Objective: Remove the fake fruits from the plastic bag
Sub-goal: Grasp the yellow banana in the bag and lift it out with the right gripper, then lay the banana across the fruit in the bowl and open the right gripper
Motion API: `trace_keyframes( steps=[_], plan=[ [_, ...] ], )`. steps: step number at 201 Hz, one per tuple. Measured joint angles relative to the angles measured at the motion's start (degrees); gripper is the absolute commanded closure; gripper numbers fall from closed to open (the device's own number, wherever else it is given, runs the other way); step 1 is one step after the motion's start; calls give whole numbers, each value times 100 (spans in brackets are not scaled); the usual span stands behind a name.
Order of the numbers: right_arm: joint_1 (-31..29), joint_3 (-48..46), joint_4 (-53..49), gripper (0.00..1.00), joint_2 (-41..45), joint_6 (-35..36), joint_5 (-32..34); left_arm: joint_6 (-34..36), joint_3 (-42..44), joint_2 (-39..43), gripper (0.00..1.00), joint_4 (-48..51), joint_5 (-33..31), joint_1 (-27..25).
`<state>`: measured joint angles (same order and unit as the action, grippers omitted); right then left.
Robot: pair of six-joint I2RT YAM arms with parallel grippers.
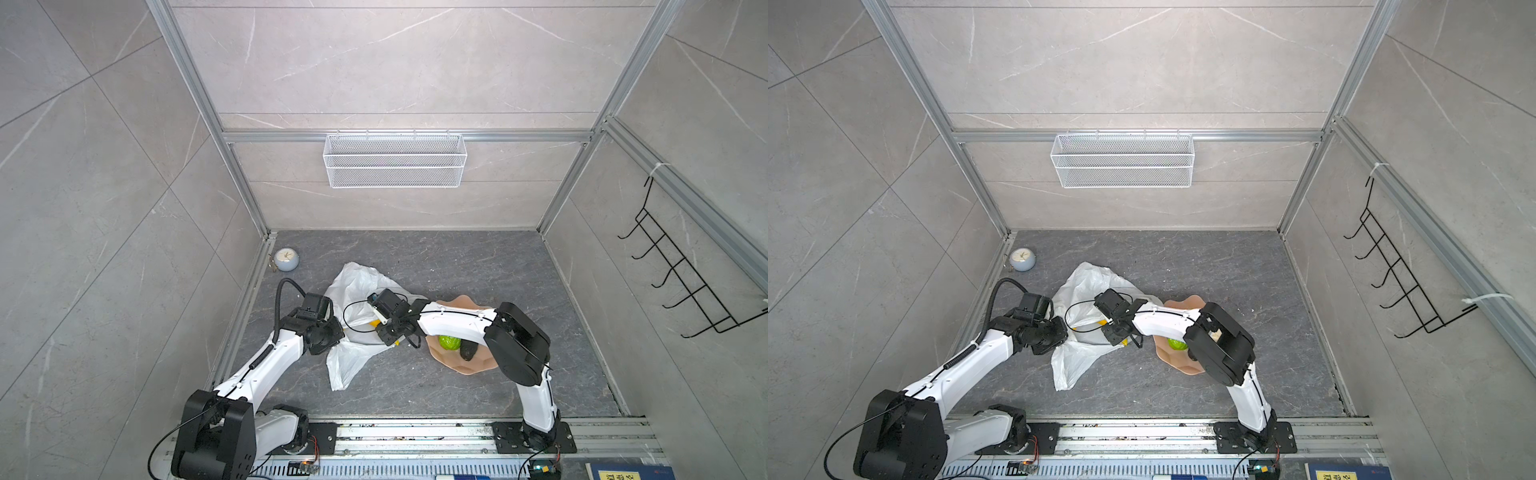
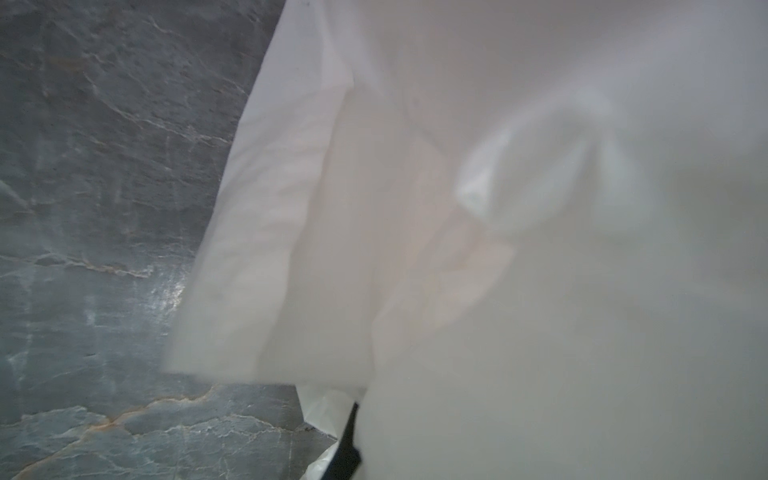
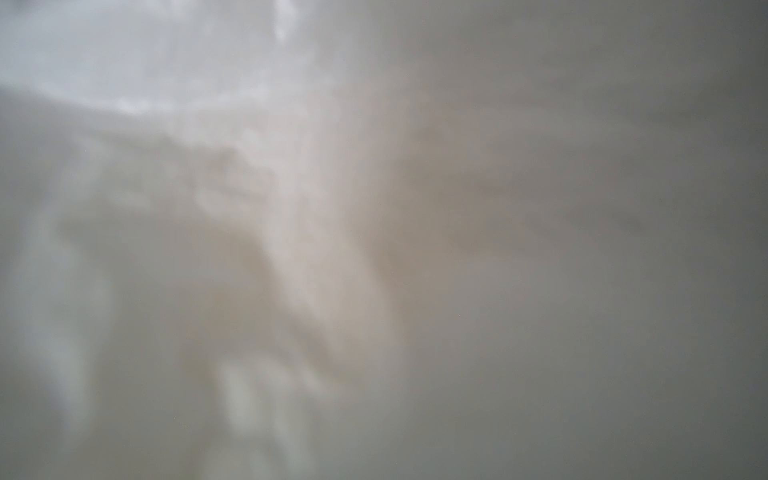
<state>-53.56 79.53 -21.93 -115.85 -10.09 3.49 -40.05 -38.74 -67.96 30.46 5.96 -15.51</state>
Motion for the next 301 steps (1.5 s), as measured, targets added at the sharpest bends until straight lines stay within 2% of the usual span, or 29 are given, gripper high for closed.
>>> trace_keyframes(
  steps=[107,196,216,247,301],
  plan=[
    [-184,-1818,-103,77,2129,-807,319,-2,-2,0,91,72,-136,0],
    [-293,-2496,-1436,76,4046,-1709,844,-2,-2,0,91,74,-133,0],
    [-120,-2507,-1808,76,4459,-1915,975,-2,-2,0,91,72,-131,0],
    [514,-2653,-2299,76,4986,-2194,1132,-2,-2,0,91,70,-129,0],
    [1191,-2723,-2826,76,5222,-2590,1274,-4,-2,0,91,72,-129,0]
  ],
)
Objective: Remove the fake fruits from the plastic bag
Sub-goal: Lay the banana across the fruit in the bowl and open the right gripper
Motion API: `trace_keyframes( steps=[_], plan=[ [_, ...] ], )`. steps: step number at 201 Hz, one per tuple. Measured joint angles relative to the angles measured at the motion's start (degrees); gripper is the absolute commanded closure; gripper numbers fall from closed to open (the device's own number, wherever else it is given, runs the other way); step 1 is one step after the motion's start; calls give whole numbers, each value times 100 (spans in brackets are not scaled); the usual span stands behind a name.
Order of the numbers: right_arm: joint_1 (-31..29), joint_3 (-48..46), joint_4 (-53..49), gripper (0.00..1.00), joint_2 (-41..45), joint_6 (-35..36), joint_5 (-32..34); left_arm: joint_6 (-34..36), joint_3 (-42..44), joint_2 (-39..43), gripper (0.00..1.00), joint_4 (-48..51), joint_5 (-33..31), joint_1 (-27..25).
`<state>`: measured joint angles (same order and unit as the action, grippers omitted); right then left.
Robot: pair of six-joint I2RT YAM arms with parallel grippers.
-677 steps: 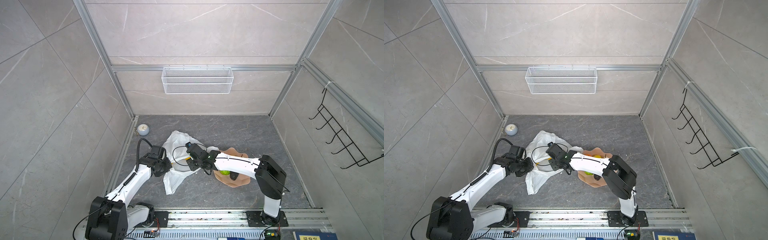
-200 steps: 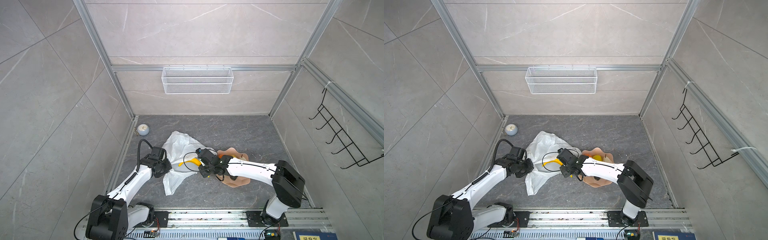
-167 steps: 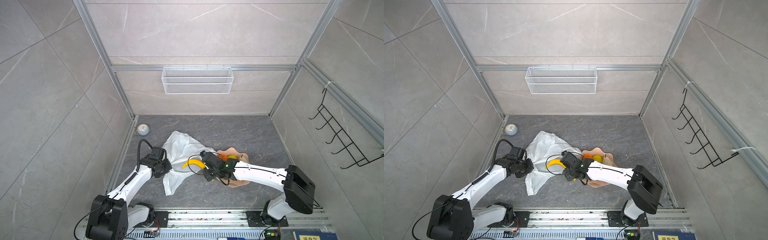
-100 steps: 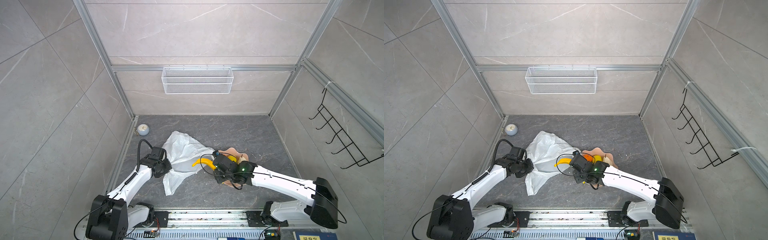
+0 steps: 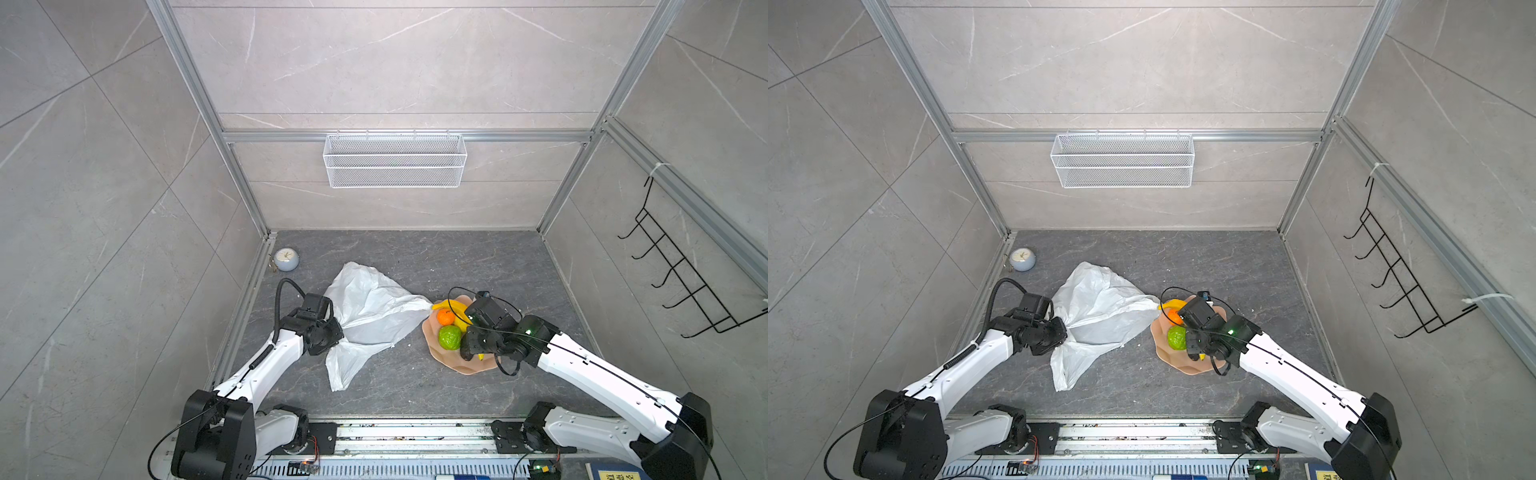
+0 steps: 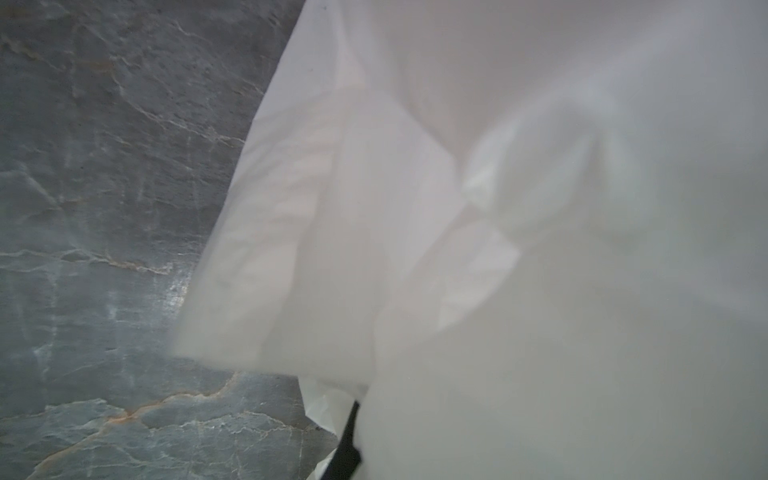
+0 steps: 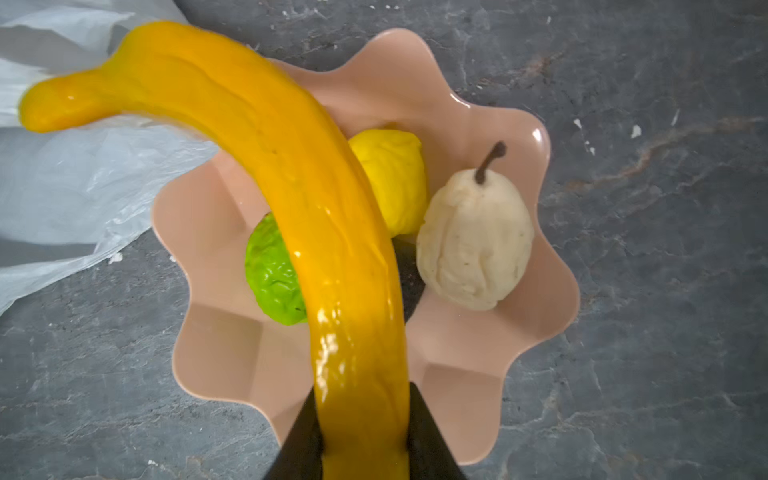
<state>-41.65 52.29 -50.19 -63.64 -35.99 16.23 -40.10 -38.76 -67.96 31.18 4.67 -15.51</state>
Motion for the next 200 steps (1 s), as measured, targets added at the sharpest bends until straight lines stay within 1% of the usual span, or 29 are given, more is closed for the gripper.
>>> trace_keyframes(
  steps=[47,113,149,200],
  plan=[
    [330,-136,-59,75,-37,-595,74,0,0,15,91,-2,7,0],
    [402,-144,393,75,-702,-1360,-44,0,11,72,91,-4,15,0],
    [402,-232,656,74,-957,-1554,-87,0,39,81,91,-17,20,0],
    [402,-361,815,69,-1021,-1696,-101,0,44,87,91,-42,39,0]
  ],
)
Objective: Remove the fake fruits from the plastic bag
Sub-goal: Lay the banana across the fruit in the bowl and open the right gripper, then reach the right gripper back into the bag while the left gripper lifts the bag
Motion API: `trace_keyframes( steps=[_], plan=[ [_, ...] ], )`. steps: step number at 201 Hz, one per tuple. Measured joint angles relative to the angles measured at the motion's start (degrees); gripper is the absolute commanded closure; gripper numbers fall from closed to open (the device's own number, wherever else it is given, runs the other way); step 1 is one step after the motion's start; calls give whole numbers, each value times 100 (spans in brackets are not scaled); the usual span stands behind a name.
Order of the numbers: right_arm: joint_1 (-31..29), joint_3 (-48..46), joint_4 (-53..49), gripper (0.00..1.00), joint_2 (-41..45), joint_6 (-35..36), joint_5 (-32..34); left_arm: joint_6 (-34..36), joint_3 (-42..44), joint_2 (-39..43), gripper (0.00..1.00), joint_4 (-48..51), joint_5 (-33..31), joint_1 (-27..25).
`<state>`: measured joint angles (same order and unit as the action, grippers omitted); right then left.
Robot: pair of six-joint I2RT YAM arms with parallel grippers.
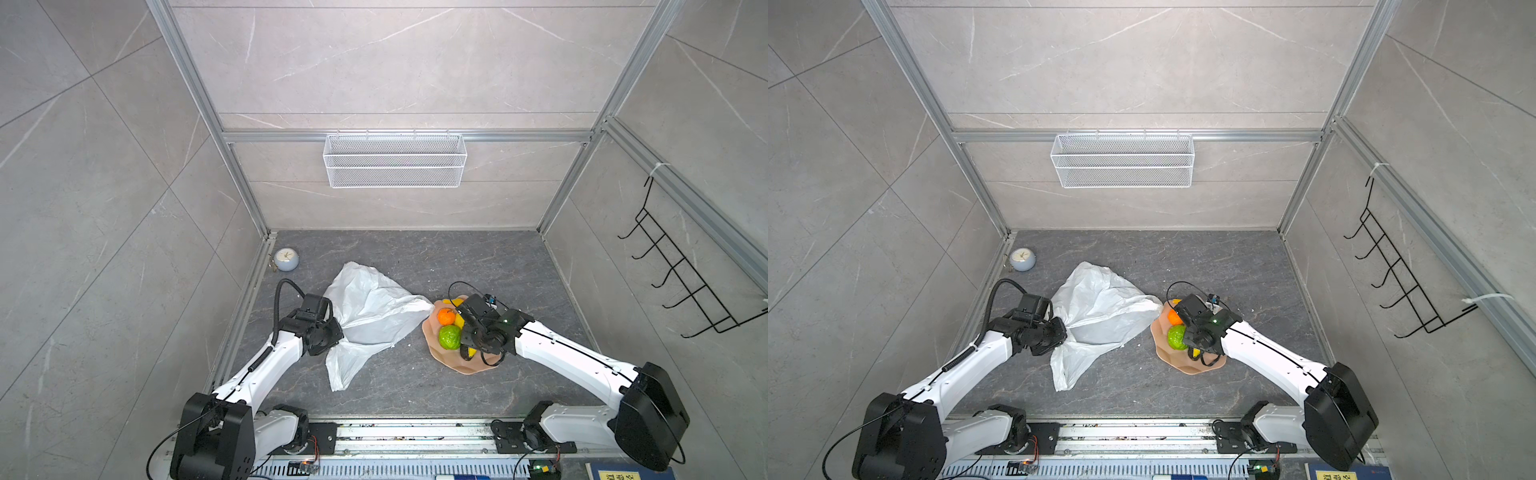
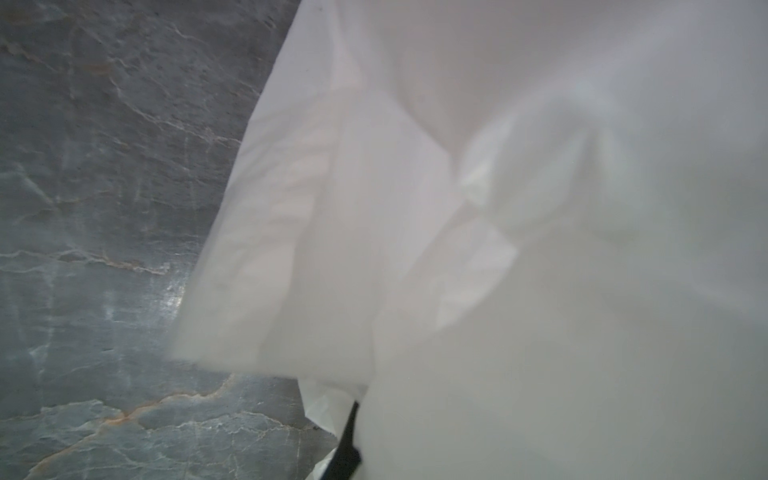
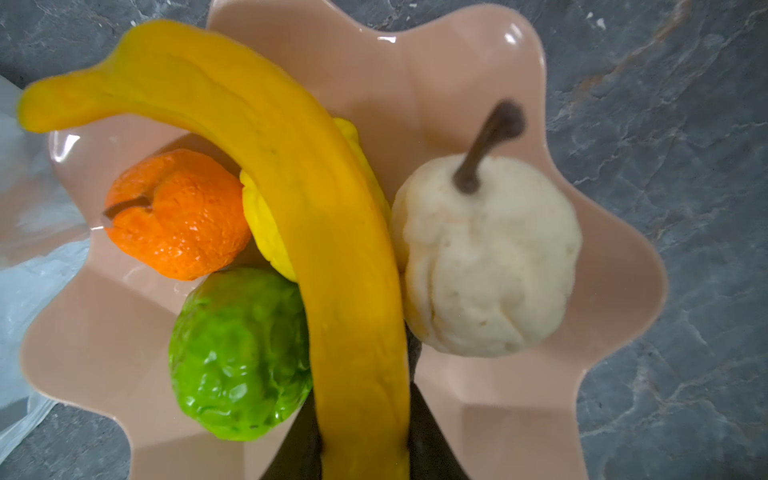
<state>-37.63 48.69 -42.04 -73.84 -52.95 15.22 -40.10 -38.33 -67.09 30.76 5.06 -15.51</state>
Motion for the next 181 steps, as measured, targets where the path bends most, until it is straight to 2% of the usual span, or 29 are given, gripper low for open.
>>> trace_keyframes(
  steps=[63,160,172,181],
  plan=[
    [0,-94,31,57,-4,-4,-4,0,0,0,91,-2,2,0],
    [0,-92,-57,49,155,0,13,2,0,0,90,2,4,0],
    [-9,-83,-101,49,203,4,55,2,0,0,87,2,4,0],
    [-79,-55,-175,48,260,0,166,11,-2,0,77,7,7,0]
  ],
)
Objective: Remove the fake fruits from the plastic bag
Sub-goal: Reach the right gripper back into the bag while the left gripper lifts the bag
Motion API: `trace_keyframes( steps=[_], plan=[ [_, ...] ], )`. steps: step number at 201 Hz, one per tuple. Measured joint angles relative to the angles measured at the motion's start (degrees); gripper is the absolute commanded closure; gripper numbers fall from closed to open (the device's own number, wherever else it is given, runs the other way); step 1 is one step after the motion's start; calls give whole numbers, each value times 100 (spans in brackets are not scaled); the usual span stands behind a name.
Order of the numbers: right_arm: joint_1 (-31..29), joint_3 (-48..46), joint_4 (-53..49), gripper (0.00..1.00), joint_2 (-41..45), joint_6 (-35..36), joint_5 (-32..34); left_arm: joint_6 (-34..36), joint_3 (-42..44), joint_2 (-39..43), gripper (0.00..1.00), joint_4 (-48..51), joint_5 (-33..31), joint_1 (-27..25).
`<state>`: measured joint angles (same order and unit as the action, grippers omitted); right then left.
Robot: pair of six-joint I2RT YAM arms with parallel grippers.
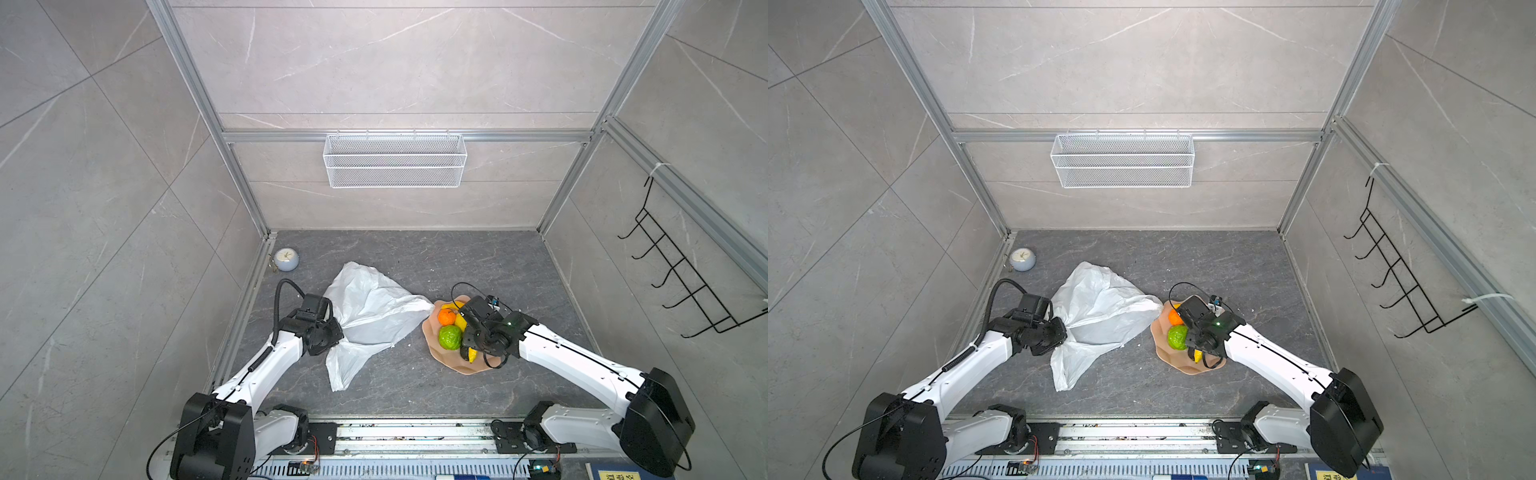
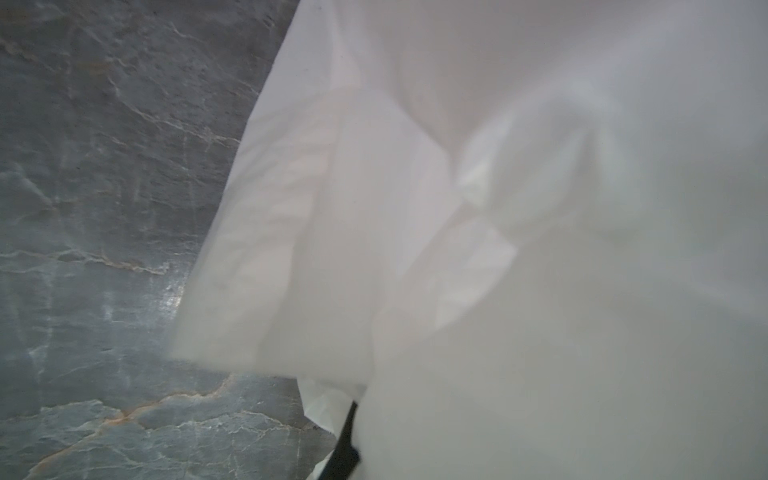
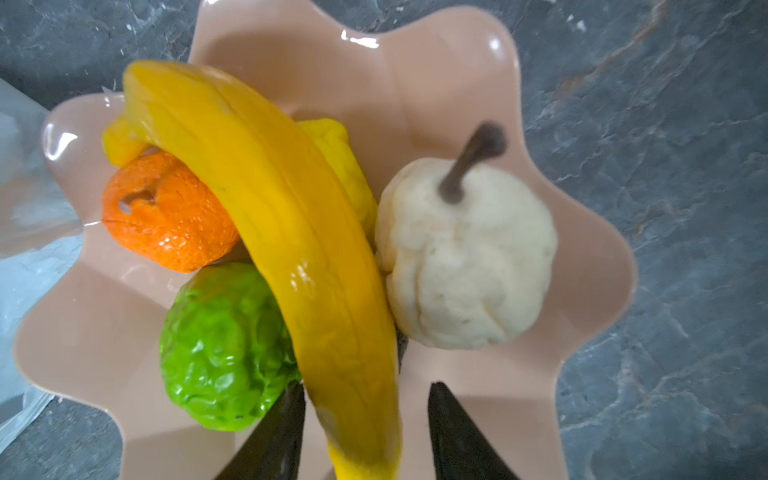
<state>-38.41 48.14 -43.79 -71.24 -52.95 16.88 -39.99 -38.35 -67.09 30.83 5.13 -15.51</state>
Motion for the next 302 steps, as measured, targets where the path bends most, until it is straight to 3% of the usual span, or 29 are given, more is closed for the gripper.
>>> trace_keyframes(
  steps=[45,86,125,154,189,234,253,302],
  plan=[
    [-1134,741,-470,47,280,48,863,177,-96,42,39,210,94,-4],
    [-1904,1305,-420,47,273,188,1443,323,-337,890,22,922,-208,-162],
    [-1996,1303,-282,46,138,282,1596,251,-756,1438,15,1668,-551,-925],
    [-2015,1213,11,46,142,437,1558,256,-968,1445,16,2000,-837,-1073],
    [-2041,763,1226,48,20,938,612,267,-1300,918,25,1912,-1062,-1075],
    [-2111,1058,2813,50,-1537,1392,-638,195,-1305,560,28,1569,-1093,-1075],
    [-2124,1530,3115,50,-2238,1554,-997,181,-1233,555,24,1397,-1051,-1075],
    [-2118,2979,3318,49,-3453,1989,-1152,234,-697,669,17,1021,-804,-1091]
  ],
)
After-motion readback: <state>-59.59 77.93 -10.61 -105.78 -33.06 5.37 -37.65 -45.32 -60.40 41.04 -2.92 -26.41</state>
